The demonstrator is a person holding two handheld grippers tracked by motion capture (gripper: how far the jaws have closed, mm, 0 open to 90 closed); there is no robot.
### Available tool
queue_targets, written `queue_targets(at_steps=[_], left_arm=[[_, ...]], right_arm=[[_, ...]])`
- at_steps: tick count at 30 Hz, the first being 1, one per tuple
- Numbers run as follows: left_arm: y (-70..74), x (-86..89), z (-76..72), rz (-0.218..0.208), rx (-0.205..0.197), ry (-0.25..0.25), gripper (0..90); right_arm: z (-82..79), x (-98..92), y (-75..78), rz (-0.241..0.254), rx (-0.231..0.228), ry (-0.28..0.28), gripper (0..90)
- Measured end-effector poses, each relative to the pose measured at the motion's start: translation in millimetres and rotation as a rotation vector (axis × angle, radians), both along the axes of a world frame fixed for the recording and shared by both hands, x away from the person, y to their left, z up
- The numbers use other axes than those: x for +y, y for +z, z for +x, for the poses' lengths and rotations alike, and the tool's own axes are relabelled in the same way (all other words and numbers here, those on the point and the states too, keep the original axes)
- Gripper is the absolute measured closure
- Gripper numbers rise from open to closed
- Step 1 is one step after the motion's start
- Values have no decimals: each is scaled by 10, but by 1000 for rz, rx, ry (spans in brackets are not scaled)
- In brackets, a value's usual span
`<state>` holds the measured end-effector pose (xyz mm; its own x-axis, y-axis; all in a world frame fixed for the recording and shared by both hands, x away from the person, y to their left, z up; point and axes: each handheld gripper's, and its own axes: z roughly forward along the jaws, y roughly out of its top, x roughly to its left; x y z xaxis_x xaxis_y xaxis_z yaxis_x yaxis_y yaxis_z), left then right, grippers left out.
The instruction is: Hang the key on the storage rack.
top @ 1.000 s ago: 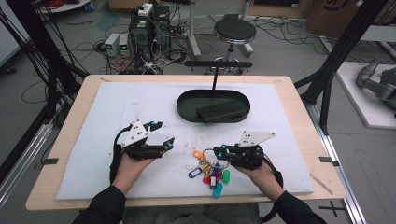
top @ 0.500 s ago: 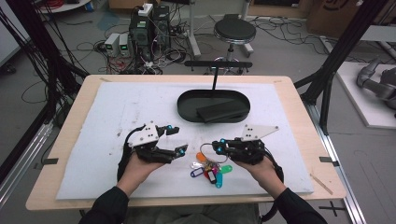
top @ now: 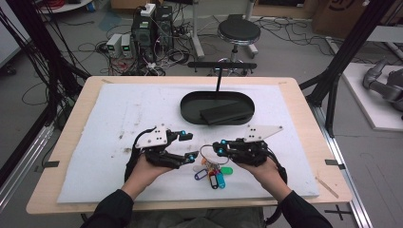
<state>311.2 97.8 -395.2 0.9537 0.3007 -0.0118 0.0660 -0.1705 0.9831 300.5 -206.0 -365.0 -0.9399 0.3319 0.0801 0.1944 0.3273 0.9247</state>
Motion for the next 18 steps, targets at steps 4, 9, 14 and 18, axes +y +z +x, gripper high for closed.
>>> queue_targets(at_steps=[4, 9, 14, 18], left_arm=[[-9, -62, -8, 13, -9, -25, 392], [-23, -134, -15, 31, -19, -52, 471], [-37, -174, -23, 51, -37, -77, 572], [-41, -179, -21, 60, -41, -80, 646]], right_arm=[[-10, 19, 11, 0, 0, 13, 878], [-15, 38, 13, 0, -2, 26, 879], [-16, 43, 10, -1, 1, 33, 878], [-16, 46, 8, -3, 2, 39, 878]])
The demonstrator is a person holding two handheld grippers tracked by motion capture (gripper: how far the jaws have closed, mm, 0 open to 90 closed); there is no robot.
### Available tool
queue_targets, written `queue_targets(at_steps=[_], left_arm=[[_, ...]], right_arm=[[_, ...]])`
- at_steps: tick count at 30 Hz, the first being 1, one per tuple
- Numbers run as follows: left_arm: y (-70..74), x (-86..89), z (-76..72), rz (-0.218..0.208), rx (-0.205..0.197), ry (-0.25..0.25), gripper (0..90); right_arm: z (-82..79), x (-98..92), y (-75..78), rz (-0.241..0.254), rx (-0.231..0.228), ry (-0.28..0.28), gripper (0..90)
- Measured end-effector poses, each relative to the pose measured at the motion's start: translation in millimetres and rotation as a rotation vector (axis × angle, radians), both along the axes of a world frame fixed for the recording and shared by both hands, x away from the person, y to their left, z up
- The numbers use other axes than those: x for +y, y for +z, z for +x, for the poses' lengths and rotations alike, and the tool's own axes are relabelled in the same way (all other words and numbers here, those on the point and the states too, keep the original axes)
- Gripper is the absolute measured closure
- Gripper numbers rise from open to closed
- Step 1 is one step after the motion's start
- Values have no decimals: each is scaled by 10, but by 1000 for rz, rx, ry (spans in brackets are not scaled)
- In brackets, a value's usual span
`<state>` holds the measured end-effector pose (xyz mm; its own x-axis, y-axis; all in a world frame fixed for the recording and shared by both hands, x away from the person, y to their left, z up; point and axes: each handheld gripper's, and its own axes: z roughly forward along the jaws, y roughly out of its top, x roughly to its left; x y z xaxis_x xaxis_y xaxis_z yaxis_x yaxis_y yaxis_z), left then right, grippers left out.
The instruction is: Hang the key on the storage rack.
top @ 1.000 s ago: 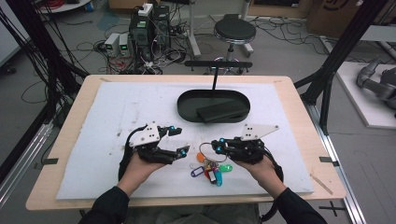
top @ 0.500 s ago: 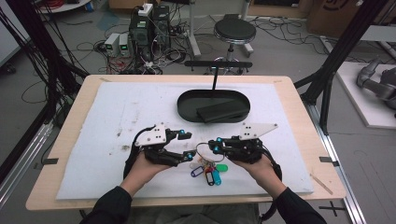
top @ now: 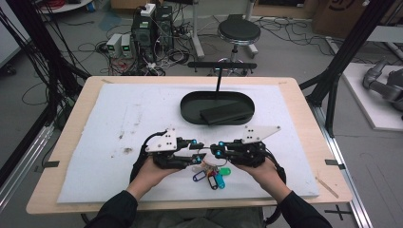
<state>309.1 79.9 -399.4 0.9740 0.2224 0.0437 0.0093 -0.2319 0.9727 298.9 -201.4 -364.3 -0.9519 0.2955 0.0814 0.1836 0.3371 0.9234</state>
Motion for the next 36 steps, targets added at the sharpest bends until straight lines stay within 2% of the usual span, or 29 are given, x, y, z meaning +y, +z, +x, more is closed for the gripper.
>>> queue_targets(at_steps=[13, 23, 28, 30, 36], left_arm=[[0, 17, 1, 2, -5, -5, 836], [11, 31, 1, -4, -23, 3, 862], [25, 45, 0, -4, -30, 12, 865], [43, 60, 3, -9, -35, 18, 866], [154, 148, 6, -32, -56, 52, 866]], right_arm=[[6, -5, -4, 4, 3, 7, 878], [23, -11, -12, 13, 14, 9, 866], [55, -52, -7, 28, 22, -14, 728], [71, -81, -2, 36, 16, -34, 617], [189, -272, -48, 78, 36, -195, 471]])
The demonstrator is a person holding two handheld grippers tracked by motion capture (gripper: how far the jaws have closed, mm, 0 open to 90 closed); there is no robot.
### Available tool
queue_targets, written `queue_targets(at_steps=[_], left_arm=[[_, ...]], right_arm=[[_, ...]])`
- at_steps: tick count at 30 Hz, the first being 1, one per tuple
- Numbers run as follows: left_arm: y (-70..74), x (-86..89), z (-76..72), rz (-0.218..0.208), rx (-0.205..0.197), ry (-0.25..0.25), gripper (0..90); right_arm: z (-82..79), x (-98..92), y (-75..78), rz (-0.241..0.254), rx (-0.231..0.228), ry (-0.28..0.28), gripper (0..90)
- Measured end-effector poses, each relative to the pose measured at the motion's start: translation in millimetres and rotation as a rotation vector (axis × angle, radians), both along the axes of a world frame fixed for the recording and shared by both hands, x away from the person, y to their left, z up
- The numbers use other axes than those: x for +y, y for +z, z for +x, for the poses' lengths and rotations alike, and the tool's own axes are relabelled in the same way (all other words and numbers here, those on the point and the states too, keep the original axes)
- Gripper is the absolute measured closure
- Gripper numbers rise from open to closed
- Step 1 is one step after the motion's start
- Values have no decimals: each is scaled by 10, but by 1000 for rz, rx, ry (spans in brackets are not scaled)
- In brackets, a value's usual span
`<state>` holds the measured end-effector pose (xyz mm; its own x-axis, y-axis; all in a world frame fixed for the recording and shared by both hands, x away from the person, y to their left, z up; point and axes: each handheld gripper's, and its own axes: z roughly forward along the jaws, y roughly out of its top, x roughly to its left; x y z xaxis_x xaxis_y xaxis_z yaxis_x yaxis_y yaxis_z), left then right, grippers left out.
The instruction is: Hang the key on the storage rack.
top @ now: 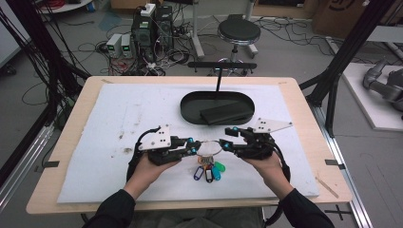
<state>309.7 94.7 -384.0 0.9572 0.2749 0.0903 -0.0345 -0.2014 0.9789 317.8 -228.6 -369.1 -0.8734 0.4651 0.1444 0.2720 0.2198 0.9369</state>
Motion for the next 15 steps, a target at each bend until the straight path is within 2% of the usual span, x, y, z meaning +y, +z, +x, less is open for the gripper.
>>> queue_targets(at_steps=[2, 8, 15], left_arm=[[42, 45, 8, -11, -4, 11, 866], [144, 158, 64, -29, -19, 66, 866], [274, 222, 150, -38, -46, 119, 866]], right_arm=[[37, -85, -43, 13, 16, -49, 471], [103, -295, -124, 45, 26, -131, 431], [166, -430, -181, 37, 27, -226, 413]])
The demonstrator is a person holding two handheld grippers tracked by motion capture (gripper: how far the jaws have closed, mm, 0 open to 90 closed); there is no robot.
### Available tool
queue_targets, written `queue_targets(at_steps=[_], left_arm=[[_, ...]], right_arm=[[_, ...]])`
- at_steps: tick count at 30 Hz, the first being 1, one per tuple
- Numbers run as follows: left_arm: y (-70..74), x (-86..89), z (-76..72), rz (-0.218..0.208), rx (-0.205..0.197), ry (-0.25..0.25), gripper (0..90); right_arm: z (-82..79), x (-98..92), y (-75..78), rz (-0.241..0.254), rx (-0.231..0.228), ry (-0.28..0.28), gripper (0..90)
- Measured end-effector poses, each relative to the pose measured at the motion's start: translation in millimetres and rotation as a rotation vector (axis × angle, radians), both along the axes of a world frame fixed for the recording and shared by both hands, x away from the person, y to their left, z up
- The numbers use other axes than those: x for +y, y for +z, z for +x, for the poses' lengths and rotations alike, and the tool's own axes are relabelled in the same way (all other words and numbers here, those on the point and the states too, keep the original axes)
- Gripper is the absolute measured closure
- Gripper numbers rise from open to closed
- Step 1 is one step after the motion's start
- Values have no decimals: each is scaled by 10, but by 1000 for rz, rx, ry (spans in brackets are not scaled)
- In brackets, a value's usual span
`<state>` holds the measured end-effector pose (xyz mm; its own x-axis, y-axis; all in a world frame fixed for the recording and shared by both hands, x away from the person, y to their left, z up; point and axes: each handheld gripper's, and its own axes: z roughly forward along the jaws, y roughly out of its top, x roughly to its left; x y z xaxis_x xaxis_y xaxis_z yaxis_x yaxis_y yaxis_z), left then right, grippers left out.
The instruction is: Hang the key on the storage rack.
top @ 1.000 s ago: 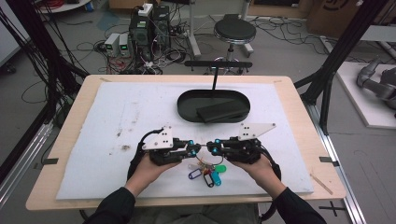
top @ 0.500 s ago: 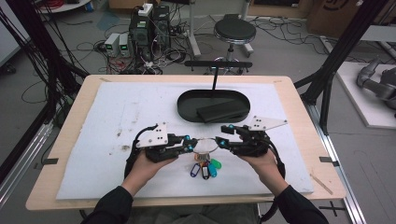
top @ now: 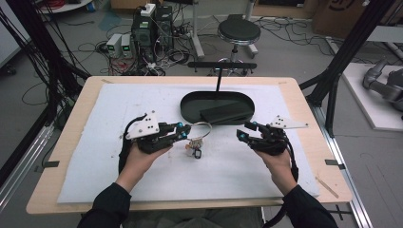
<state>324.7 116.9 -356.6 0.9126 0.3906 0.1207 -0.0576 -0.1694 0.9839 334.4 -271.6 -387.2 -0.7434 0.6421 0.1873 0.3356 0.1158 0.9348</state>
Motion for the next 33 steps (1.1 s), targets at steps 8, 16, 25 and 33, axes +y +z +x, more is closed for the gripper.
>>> queue_targets(at_steps=[8, 16, 25, 33], left_arm=[[189, 64, 132, -11, -10, 43, 866], [372, 67, 271, -8, -22, 82, 866], [552, 31, 472, -18, -37, 120, 866], [649, -30, 633, -19, -38, 148, 865]], right_arm=[[69, -162, -93, -7, 24, -68, 414], [86, -236, -134, -6, 38, -81, 437], [103, -279, -156, -8, 46, -97, 438], [110, -333, -157, 2, 43, -124, 445]])
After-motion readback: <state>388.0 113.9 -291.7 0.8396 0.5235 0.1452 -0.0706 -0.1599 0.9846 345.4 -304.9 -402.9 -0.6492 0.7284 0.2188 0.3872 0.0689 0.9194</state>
